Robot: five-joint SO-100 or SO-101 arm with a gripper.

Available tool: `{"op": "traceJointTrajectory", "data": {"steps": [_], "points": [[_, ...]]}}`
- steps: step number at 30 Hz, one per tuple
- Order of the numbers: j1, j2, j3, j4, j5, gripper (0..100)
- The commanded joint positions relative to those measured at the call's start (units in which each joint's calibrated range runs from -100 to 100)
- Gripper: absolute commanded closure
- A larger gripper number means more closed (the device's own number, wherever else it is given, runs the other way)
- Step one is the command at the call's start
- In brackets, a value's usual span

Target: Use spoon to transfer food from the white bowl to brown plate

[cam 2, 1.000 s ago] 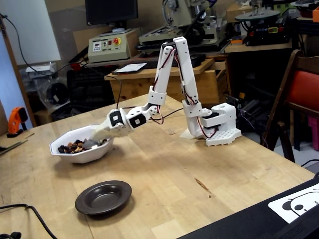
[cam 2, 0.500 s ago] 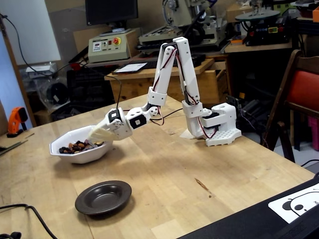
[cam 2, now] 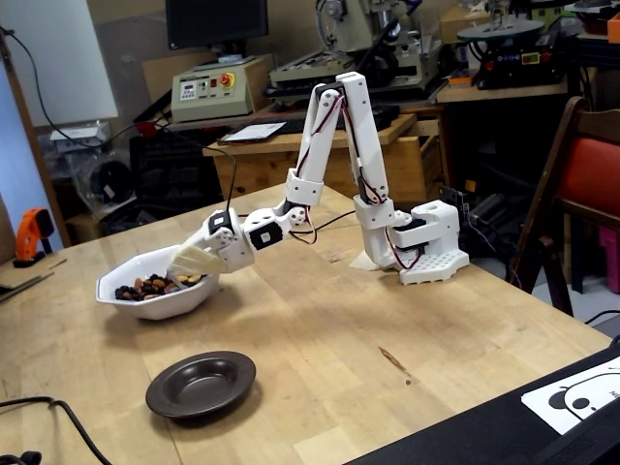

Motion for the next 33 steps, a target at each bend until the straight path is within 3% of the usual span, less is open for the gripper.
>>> {"op": "traceJointTrajectory", "data": {"steps": [1,14,33], "points": [[-0.9,-0.9,-6.3,-0.4,-0.4,97],[-0.8,-0.9,-12.9,-0.4,-3.7,97],[-0.8,-0.9,-13.0,-0.4,-4.1,97]]}}
